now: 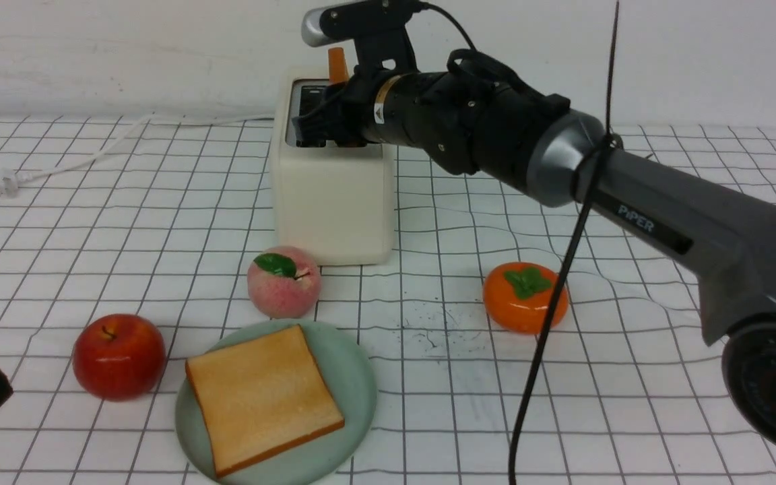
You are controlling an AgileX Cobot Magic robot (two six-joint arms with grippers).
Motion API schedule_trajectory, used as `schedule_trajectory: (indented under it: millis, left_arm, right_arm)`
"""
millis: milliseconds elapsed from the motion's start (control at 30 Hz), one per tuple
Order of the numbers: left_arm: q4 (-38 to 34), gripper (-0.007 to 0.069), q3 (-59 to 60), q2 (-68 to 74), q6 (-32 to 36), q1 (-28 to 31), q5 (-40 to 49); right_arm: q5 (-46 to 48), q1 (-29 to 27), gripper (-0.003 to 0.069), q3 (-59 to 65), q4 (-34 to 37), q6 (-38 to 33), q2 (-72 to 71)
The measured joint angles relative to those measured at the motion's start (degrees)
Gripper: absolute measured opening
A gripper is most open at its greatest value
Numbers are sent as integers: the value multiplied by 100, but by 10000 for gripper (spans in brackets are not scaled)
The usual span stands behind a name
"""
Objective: Take toasted bread from bread machine on white checkered table place on plate.
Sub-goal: 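Grasp the toast slice in the toaster and pull it up out of the slot with the right gripper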
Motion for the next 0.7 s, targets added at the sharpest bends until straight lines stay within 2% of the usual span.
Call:
schedule_trajectory:
  millis: [67,167,467,700]
  left_arm:
    - [0,-13,0,0,0,0,7]
    - [0,-13,0,0,0,0,39]
    - [0,-13,0,0,0,0,69]
    - [0,-10,0,0,0,0,69]
  right_arm:
    - [-44,0,144,0,-36,0,12]
    - [-100,0,113,0,-60,0,24]
    - [-419,-5,113,0,-60,6,-51]
    - [-211,76,113,0,-14,6,-1081]
